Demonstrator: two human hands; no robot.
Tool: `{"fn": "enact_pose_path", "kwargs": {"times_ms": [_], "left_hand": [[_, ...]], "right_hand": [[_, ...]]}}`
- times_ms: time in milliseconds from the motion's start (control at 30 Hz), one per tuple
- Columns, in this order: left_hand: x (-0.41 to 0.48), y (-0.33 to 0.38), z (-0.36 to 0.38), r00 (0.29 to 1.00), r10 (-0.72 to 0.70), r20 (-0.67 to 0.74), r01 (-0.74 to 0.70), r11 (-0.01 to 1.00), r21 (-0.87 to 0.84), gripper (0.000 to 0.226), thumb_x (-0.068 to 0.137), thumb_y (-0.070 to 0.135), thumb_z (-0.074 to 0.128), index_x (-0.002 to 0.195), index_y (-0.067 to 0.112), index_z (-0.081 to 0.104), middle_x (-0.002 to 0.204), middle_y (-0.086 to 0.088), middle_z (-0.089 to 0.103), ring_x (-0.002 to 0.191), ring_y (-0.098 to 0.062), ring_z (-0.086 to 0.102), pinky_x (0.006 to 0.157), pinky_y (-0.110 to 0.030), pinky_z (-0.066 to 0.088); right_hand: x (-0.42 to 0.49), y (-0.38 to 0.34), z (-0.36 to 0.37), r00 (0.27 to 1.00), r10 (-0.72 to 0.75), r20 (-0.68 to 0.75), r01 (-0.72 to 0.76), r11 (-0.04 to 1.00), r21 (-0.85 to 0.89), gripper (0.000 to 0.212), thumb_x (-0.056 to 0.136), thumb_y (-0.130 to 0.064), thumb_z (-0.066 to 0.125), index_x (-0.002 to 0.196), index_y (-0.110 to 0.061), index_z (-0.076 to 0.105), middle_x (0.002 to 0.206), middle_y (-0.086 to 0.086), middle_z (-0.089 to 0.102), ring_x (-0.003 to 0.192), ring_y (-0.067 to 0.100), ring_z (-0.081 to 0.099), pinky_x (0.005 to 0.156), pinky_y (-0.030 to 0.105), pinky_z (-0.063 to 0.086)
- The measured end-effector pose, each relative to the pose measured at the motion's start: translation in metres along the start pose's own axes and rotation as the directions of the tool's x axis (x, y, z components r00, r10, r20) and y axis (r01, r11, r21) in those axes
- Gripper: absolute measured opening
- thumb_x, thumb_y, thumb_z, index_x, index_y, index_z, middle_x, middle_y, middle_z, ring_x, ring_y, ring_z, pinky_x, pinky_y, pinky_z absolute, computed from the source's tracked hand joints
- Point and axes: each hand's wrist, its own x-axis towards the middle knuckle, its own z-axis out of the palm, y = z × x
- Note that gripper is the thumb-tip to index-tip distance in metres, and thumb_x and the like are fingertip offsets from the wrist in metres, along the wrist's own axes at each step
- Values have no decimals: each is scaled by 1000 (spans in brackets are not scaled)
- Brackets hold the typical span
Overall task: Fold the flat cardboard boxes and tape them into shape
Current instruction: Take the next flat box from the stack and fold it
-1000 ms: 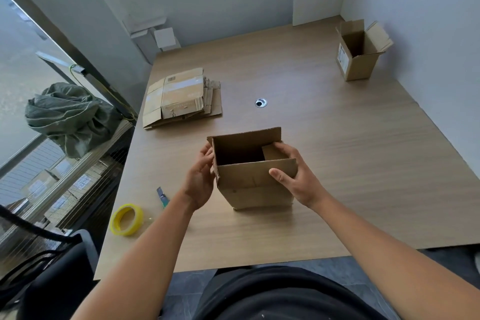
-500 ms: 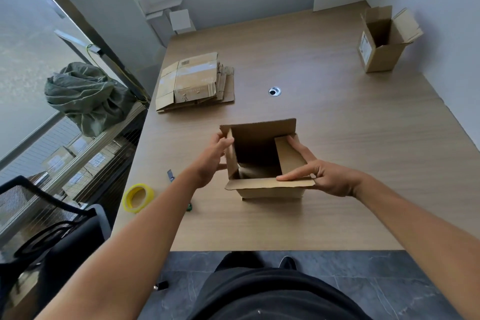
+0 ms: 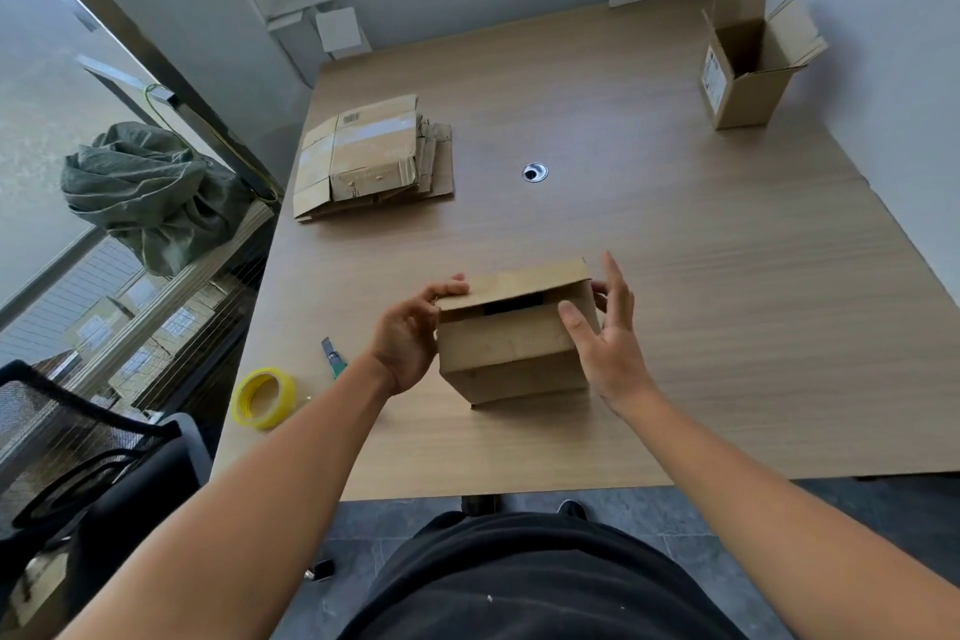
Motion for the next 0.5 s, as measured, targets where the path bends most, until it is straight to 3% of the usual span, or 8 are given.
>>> {"fn": "enact_pose_path", "kwargs": {"times_ms": [67, 133, 167, 233, 300, 400, 500], "left_hand": [[-3, -1, 2, 1000, 28, -1, -28, 999, 35, 13, 77, 30, 59, 82, 20, 67, 136, 3, 59, 135, -17, 46, 103, -39, 37], [-3, -11, 5, 992, 118, -41, -106, 970, 218, 10, 87, 25, 70, 86, 22, 60, 144, 4, 51, 132, -19, 48, 99, -30, 43], [-2, -19, 5, 985, 160, -63, -137, 952, 273, 8, 95, 18, 66, 97, 22, 60, 146, 5, 48, 132, -20, 48, 99, -29, 46], [-1, -27, 3, 982, 157, -105, -127, 961, 247, 42, 100, 14, 60, 136, 31, 49, 141, 13, 48, 127, -15, 55, 100, -33, 52], [-1, -30, -5, 988, 55, -143, -37, 992, 125, 76, 95, 24, 69, 153, 45, 24, 137, 15, 53, 121, -14, 61, 91, -35, 56], [-3, -30, -17, 983, -126, -133, 141, 984, 109, 90, 73, 51, 81, 149, 36, 36, 140, -3, 59, 119, -23, 62, 78, -41, 57], [-4, -33, -19, 964, -245, -108, 256, 960, 113, 87, 60, 65, 77, 136, 28, 57, 121, -5, 71, 104, -25, 66, 75, -41, 55]], "right_hand": [[5, 1, 2, 1000, 2, 30, 0, 998, -55, 44, 102, -42, 55, 138, -62, 39, 133, -7, 33, 132, 3, 38, 117, 32, 34], [9, 0, 3, 999, 22, 27, -21, 997, -69, 34, 103, -37, 54, 126, -62, 49, 130, -3, 35, 131, 9, 42, 120, 38, 32], [10, -2, 2, 999, 42, 28, -40, 998, -51, 32, 103, -35, 55, 122, -61, 53, 129, -3, 36, 129, 7, 44, 120, 37, 32], [13, -7, 1, 994, 107, 34, -108, 994, 32, 33, 102, -32, 58, 121, -59, 56, 128, -3, 39, 122, 5, 48, 116, 36, 38], [19, -9, -4, 978, 204, 46, -208, 970, 125, 46, 94, -35, 65, 130, -56, 46, 128, 1, 45, 120, 14, 53, 108, 38, 44], [25, -14, -3, 920, 372, 124, -388, 909, 152, 68, 82, -47, 70, 140, -53, 36, 131, 5, 50, 117, 22, 59, 91, 38, 51], [21, -14, 7, 889, 400, 222, -441, 878, 185, 51, 80, -52, 61, 129, -57, 48, 131, 2, 59, 106, 15, 66, 72, 32, 55]]}}
